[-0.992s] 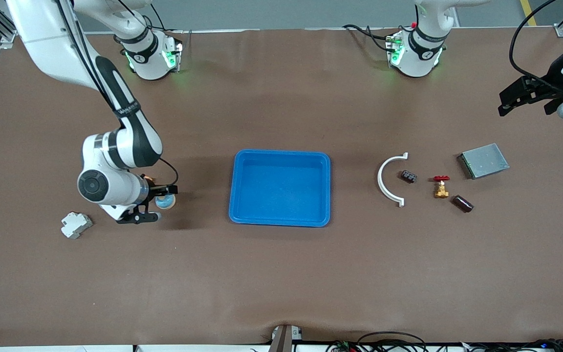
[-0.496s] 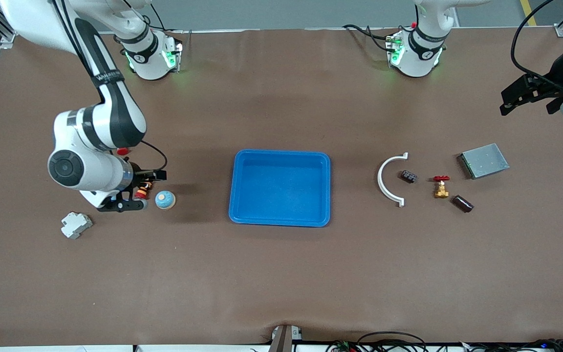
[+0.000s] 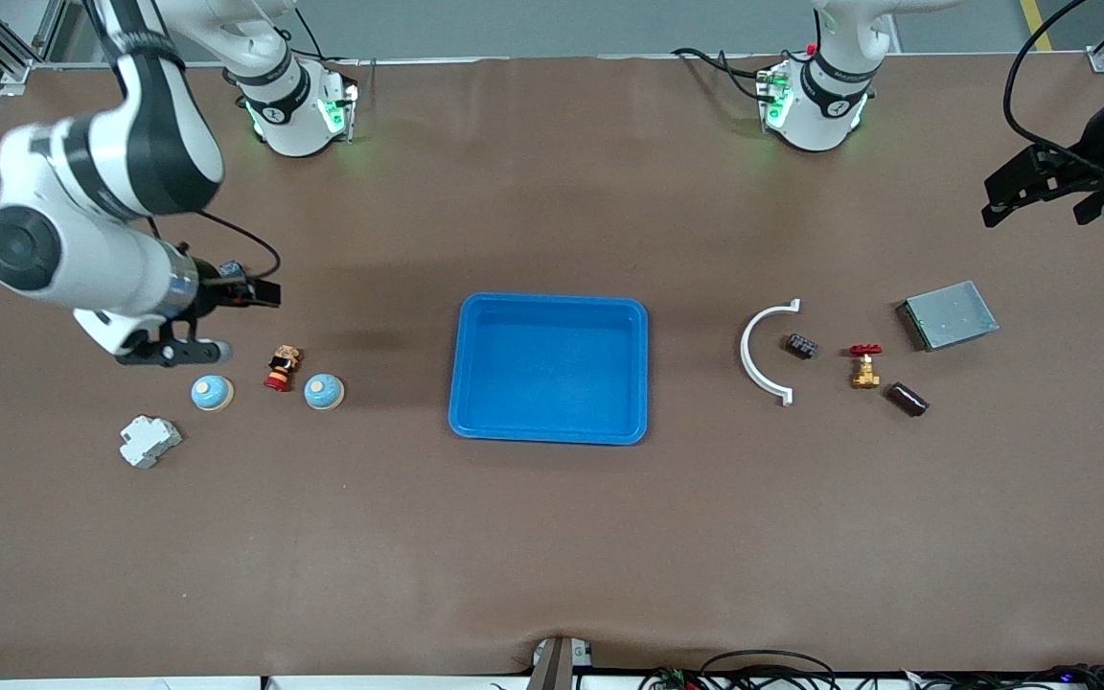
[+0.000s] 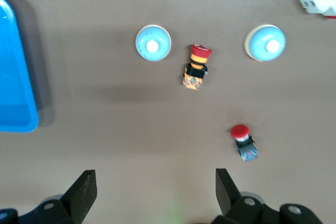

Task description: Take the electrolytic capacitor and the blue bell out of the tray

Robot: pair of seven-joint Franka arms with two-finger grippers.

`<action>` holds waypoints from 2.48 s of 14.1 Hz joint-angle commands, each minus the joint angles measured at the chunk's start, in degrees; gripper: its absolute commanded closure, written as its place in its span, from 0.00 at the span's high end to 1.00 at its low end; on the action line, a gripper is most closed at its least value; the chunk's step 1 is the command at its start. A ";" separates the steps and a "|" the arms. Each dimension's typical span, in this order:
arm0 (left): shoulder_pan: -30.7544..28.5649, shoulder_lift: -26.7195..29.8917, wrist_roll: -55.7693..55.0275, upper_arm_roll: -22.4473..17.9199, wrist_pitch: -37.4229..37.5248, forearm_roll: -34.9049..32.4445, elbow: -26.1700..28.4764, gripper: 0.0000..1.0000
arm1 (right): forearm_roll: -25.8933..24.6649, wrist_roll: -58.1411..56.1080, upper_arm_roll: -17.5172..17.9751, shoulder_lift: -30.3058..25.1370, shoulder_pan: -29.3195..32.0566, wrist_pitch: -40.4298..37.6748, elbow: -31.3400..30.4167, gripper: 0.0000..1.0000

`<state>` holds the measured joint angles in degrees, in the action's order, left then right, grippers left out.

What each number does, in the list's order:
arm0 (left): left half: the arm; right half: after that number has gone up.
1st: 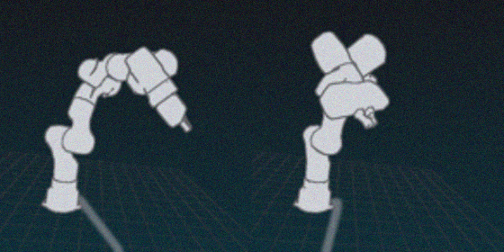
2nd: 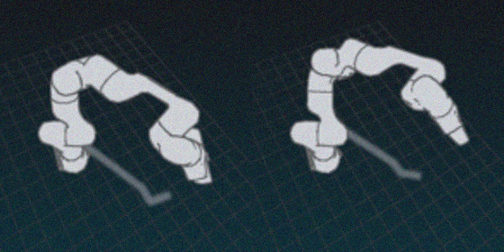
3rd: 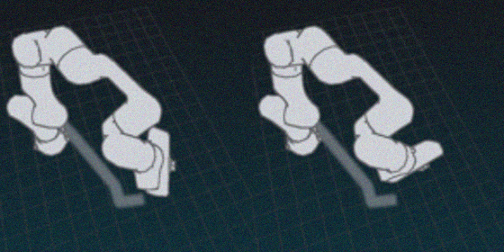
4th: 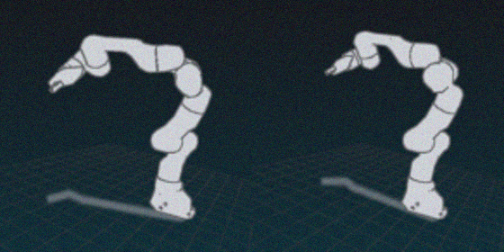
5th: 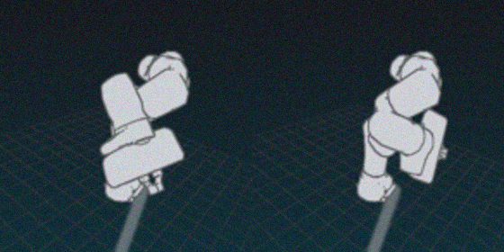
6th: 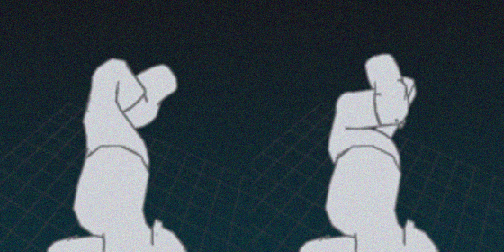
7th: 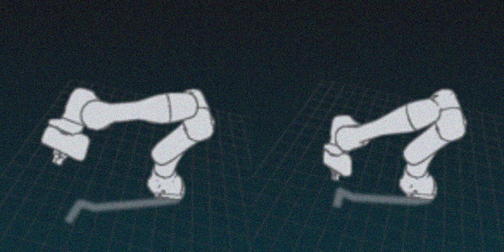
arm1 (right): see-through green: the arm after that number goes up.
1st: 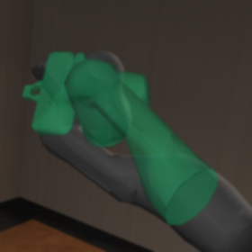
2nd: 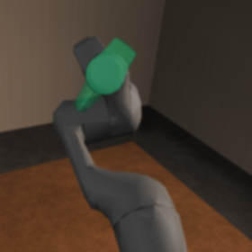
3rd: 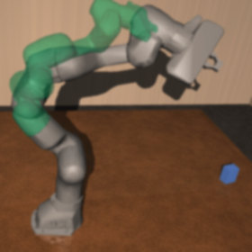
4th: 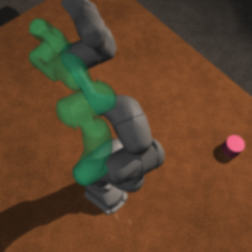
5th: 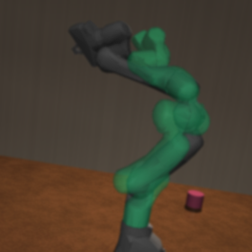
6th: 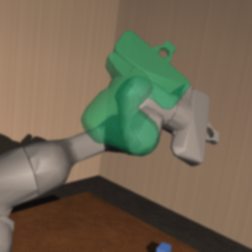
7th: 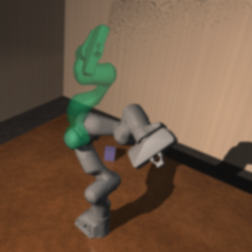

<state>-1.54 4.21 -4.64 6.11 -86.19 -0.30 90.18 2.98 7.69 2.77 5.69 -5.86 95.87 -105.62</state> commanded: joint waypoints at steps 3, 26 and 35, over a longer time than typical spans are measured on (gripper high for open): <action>0.04 -0.61 0.34 0.65 1.55 0.57 -1.06 1.00 | -1.13 0.58 0.66 -7.35 3.57 -4.11 -1.17 1.00; -0.48 -1.23 -0.72 1.18 1.46 1.01 -1.85 1.00 | -2.71 -6.72 0.75 -10.26 15.44 -7.54 8.94 1.00; -0.66 -1.23 0.16 0.74 1.46 0.30 -2.56 1.00 | -2.63 -6.72 0.92 -12.11 15.26 -7.54 7.53 1.00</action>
<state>-1.84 3.29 -5.10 6.76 -85.74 -0.27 89.02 0.86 0.50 2.64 -4.93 8.38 88.03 -96.78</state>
